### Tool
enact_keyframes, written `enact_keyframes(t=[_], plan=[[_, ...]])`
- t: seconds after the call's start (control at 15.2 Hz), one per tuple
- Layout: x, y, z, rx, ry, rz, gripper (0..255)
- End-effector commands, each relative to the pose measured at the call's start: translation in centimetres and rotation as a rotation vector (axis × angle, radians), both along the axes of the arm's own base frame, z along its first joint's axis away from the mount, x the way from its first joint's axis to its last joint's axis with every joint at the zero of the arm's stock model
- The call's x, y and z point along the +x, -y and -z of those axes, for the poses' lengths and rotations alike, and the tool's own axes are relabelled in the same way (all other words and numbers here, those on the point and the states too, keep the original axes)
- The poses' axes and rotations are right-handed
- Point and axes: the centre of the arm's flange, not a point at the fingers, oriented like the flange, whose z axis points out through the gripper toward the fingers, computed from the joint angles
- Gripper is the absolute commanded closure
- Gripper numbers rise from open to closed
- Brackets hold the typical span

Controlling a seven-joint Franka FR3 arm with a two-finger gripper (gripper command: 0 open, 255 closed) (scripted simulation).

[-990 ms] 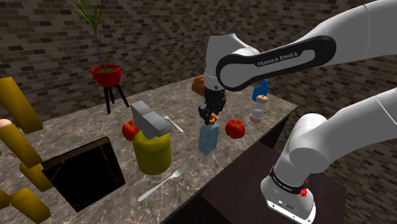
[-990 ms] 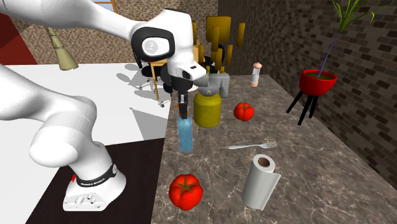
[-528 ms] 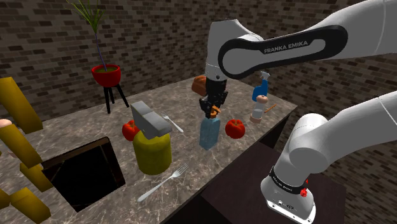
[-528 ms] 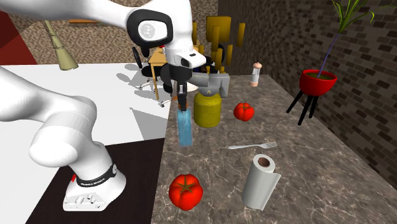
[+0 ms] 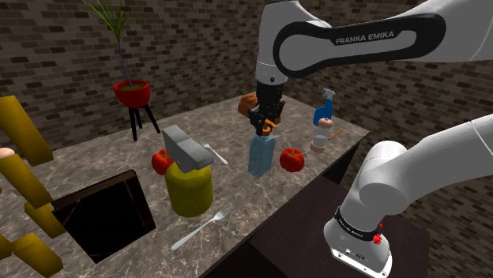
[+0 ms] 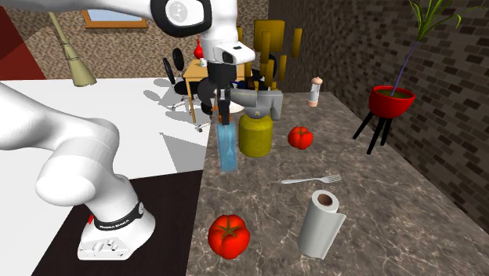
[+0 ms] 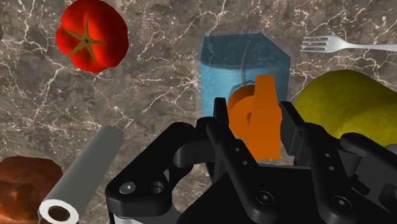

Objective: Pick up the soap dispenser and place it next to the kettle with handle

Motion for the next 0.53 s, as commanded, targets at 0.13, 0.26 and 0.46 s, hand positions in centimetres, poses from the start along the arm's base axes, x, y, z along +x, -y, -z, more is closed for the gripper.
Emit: enact_keyframes(t=[0.13,0.26,0.46], plan=[[0.0,-0.1,-2.1,0.0,0.0,0.0,255],[0.0,-0.1,-3.1,0.0,0.0,0.0,255],[0.0,-0.1,-4.7,0.0,0.0,0.0,255]])
